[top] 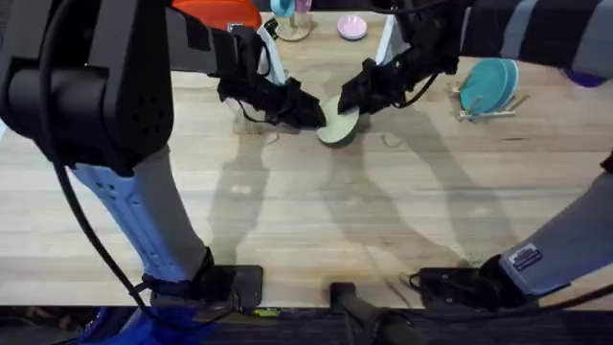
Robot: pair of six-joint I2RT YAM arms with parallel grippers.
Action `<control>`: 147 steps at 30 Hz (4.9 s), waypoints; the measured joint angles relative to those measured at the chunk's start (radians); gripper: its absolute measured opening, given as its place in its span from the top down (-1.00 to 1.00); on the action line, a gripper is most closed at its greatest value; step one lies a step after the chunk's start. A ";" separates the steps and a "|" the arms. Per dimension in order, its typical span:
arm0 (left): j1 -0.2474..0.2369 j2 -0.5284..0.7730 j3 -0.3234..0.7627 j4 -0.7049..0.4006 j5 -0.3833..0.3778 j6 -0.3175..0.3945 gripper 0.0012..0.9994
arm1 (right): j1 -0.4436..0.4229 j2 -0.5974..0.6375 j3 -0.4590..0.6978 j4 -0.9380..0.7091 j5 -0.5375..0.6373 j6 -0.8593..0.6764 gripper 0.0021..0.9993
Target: Pick up the plates from the table one by one and place each into a slot on the dish rack.
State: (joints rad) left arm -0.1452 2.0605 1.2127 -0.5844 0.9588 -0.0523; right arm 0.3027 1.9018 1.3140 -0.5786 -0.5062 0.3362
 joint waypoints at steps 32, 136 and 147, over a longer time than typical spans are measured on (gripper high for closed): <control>-0.020 -0.700 0.000 -0.400 -0.514 0.173 0.92 | 0.011 -0.401 0.001 -0.228 0.344 -0.351 0.95; -0.020 -0.994 0.000 -0.534 -0.724 0.180 -0.99 | -0.856 -0.832 0.019 -0.275 0.464 -0.705 0.95; -0.020 -0.994 0.000 -0.534 -0.724 0.180 -0.99 | -0.856 -0.776 0.019 -0.255 0.454 -0.715 0.95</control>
State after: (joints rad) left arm -0.1650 1.0668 1.2122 -1.1187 0.2344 0.1276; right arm -0.5529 1.1259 1.3327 -0.8338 -0.0522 -0.3785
